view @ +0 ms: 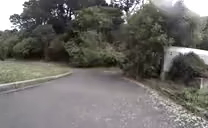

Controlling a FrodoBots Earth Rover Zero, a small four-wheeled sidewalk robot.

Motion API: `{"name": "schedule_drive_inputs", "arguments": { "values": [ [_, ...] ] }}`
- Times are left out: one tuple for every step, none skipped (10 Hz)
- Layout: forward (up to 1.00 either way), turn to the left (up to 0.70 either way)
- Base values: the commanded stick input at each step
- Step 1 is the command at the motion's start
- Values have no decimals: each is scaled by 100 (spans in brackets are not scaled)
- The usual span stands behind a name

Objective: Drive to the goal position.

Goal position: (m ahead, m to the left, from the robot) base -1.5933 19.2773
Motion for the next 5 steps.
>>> {"name": "schedule_drive_inputs", "arguments": {
  "values": [
    [50,7],
    [50,0],
    [50,0],
    [50,0],
    [50,0]
  ]
}}
